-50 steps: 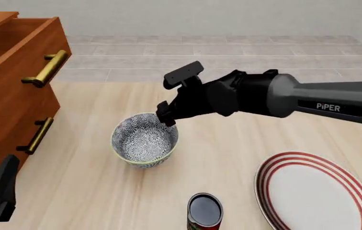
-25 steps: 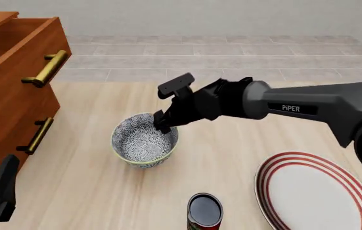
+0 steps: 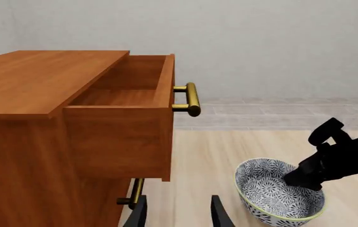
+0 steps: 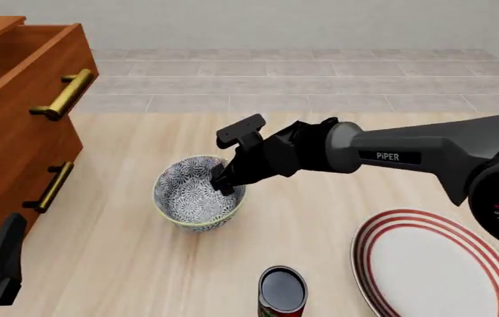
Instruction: Put the bowl on the plate.
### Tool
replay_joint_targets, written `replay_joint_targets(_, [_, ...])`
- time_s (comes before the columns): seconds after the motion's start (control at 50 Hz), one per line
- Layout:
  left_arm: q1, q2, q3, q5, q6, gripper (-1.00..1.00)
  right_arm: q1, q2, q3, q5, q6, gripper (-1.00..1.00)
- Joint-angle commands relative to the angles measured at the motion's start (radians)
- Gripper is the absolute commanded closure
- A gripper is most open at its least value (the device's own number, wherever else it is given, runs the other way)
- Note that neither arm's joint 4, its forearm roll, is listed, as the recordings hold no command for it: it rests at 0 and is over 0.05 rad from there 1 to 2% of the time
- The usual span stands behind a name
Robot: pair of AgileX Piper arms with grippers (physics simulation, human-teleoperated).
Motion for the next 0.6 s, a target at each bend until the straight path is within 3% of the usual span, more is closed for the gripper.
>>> replay_joint_targets(0.02, [0.000,0.000,0.000,0.000,0.000,-1.00,0.011,0.011,0.018,-0.015,0.016,-1.00])
replay_joint_targets(0.6, [0.000,0.000,0.000,0.000,0.000,-1.00,0.012,0.045,0.056,-0.046,0.032,-1.00])
